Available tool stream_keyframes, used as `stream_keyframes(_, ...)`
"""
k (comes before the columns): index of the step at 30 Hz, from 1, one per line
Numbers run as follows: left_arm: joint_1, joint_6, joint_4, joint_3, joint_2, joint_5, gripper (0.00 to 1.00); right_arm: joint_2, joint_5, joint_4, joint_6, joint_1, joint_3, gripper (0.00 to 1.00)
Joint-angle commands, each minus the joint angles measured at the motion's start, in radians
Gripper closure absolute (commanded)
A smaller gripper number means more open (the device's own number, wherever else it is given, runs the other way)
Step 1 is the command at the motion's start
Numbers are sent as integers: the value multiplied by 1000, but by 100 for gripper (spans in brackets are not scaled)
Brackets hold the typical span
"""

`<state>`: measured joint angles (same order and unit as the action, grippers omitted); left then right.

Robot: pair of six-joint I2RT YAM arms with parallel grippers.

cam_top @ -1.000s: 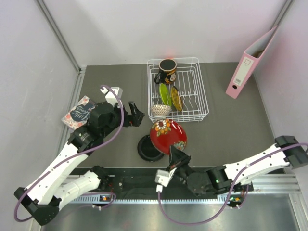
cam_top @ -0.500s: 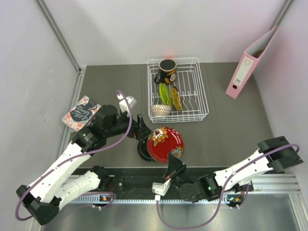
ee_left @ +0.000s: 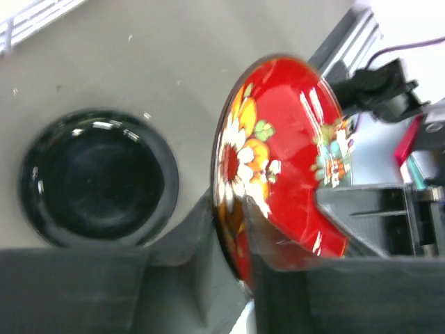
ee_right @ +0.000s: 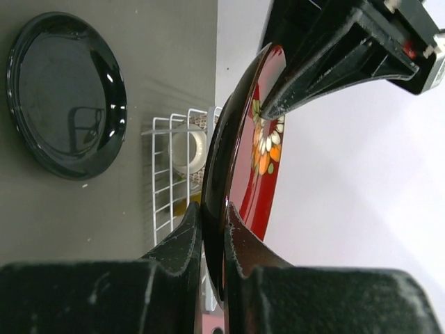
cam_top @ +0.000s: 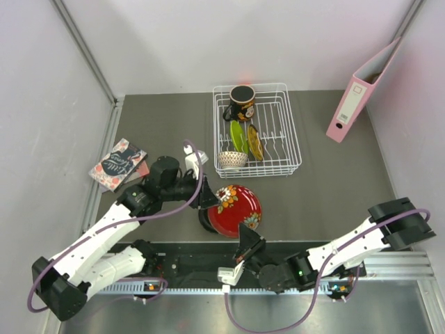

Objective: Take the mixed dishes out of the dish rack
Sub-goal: Place the plate at the center of the board.

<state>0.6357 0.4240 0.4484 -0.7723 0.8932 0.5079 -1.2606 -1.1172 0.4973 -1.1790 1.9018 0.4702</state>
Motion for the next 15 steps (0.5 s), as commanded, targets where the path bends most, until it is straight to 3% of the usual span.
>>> stream_keyframes(1,-1,-18,-73,22,-8,20,99,1,-16,132,-44,-1,27,100)
stream_keyframes(4,1,-21,-74,22,-30,-17,100,-5,-42,177,-54,-9,31,99)
stream_keyframes(5,1,-22,-74,21,-36,-29,100,-8,-53,191,-56,-12,34,89)
stream_keyframes(6,-1,-22,-71,18,-48,-52,100,-10,-65,202,-54,-15,39,58)
stream_keyframes(9,-1,-11,-70,4,-66,-124,100,-5,-127,236,-44,-24,65,16)
stream_keyframes(11,-1,12,-83,1,-76,-172,100,12,-182,265,-22,-24,90,3)
stream_keyframes(15,-1,48,-112,-5,-80,-227,100,85,-315,259,123,-41,201,0)
